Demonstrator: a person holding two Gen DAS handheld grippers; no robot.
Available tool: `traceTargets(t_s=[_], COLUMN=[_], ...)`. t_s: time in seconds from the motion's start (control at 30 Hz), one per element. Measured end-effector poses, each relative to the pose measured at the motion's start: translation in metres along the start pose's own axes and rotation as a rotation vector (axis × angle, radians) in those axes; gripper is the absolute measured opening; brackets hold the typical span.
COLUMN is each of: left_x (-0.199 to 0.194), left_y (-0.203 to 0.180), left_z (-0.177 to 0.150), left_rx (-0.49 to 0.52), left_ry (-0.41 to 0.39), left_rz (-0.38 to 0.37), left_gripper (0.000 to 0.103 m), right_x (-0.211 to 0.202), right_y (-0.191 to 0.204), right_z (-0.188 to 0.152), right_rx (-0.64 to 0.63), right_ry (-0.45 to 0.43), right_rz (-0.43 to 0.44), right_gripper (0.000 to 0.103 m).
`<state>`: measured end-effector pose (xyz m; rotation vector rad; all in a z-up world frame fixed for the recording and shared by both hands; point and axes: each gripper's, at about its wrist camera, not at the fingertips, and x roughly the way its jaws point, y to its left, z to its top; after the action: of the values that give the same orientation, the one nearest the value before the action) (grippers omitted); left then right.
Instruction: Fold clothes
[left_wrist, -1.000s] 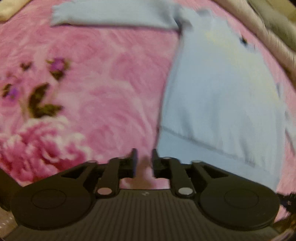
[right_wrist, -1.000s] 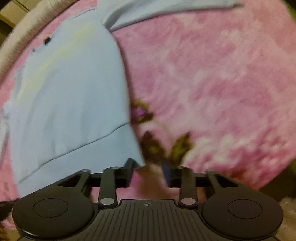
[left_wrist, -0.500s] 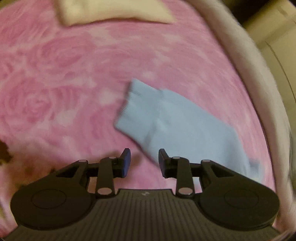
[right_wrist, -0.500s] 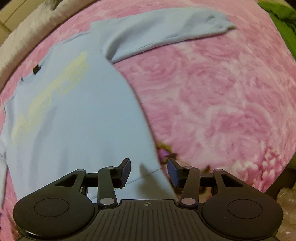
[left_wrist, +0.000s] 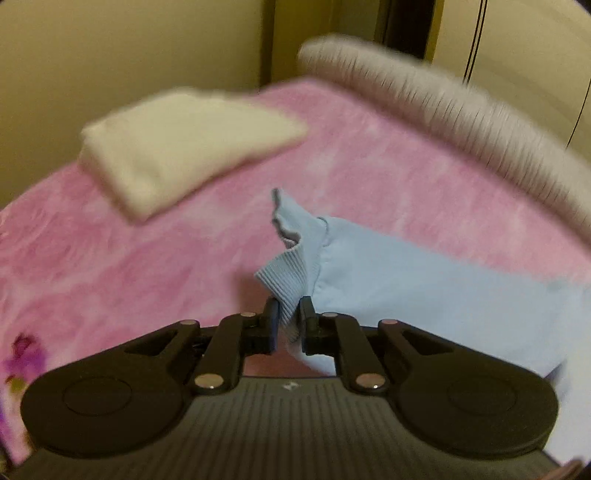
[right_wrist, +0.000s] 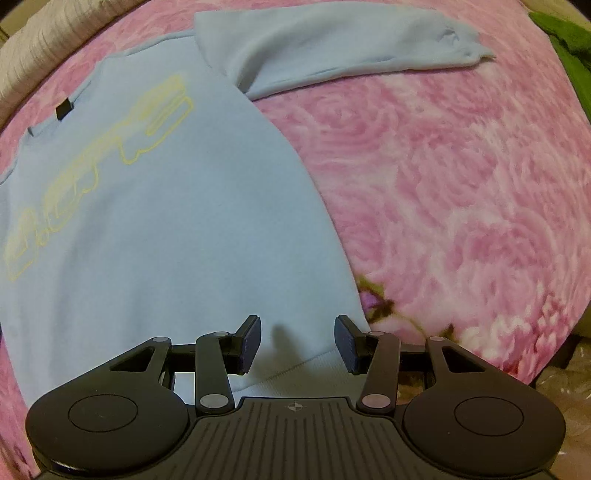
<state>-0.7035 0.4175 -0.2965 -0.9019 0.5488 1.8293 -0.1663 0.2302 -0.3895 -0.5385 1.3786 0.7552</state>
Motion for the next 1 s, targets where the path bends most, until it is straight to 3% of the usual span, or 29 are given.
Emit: traceTargets(t_s=[0.07, 0.17, 0.33, 0.4, 0.47, 0.67, 0.83, 1.0], left_x=[0.017, 0.012, -0.018, -0.030, -0.046, -0.095, -0.122, -0.132], left_y=[0.009, 0.007, 0.011, 0.011, 0.001, -0.060, -0.106, -0.143], left_z=[-0.012, -0.016, -0.019, -0.027, -0.044, -0.105, -0.137, -0.150], left_rx=[-0.047, -0.097, -0.198, -0.225, -0.208, -0.160, -0.202, -0.238], left_ry=[0.088, 0.066, 0.089, 0.144, 0.204, 0.260, 0.284, 0.285], left_rz=[0.042, 0.102, 0.194, 0.162, 0.080, -0.119, -0.184, -0.214], left_gripper=[0.014, 0.023, 0.020, 0.020, 0.020, 0.020, 0.020, 0.020], right_x=[0.002, 0.006, 0.003, 0.000, -0.003, 0.001, 0.009, 0.030], right_y=[-0.001, -0.004, -0.027, -0.049, -0.076, -0.179, -0.258, -0.312], right_z=[0.001, 0.001, 0.008, 0.016, 0.026, 0.070, 0.115, 0.155], right_rx=[0.001, 0.002, 0.049, 0.097, 0.151, 0.432, 0.631, 0.733], right_ry=[0.006, 0.016, 0.000, -0.028, -0.068, -0.226, -0.367, -0.410], right_rz=[0.012, 0.029, 0.062, 0.081, 0.111, 0.261, 0.402, 0.441], right_gripper=[0.048, 0.048, 0.048, 0.048, 0.048, 0.048, 0.048, 0.048])
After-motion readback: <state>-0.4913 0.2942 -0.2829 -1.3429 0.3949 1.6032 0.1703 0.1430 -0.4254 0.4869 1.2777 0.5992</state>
